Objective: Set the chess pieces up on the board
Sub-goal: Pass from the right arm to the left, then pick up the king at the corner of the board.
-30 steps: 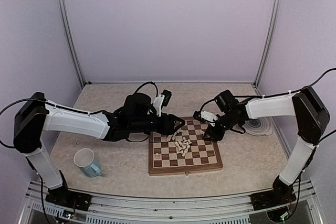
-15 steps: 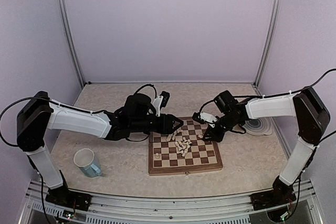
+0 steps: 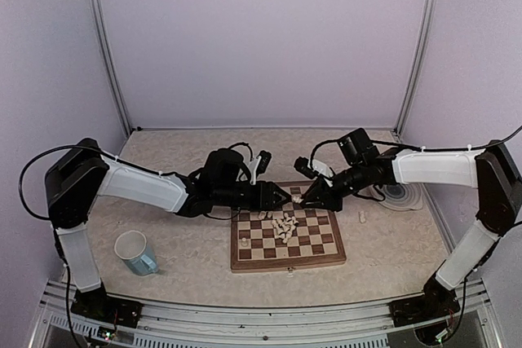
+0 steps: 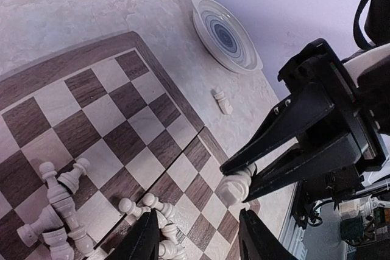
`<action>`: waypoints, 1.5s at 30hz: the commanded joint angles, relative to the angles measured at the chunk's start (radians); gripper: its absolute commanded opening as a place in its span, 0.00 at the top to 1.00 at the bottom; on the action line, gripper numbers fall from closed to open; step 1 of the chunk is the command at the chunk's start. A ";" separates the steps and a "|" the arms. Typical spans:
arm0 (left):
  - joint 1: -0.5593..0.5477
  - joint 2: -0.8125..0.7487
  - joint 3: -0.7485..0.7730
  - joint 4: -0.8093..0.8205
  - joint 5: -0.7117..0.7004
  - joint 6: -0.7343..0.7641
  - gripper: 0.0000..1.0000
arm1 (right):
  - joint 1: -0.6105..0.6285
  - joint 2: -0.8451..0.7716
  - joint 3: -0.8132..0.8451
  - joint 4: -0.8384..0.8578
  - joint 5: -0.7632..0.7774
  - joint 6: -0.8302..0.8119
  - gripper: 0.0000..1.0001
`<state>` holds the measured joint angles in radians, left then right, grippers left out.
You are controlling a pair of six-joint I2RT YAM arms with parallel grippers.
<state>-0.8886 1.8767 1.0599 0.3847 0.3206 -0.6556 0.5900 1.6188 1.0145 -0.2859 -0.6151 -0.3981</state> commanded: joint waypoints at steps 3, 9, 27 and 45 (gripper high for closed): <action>-0.022 0.050 0.057 0.056 0.083 -0.038 0.56 | 0.030 -0.024 -0.014 0.034 -0.058 -0.015 1.00; -0.024 0.068 0.061 0.080 0.100 -0.055 0.59 | 0.043 -0.036 -0.016 0.034 -0.054 -0.021 1.00; -0.027 0.033 0.066 0.016 0.083 0.012 0.92 | -0.043 -0.159 -0.025 -0.032 0.013 -0.057 0.65; -0.226 -0.089 0.206 -0.545 -0.208 0.352 0.94 | -0.791 -0.338 -0.218 -0.442 0.342 -0.435 0.75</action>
<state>-1.0885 1.8175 1.2343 -0.0212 0.2108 -0.3840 -0.1089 1.2724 0.8425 -0.6106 -0.4007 -0.7067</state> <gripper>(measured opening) 0.144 0.254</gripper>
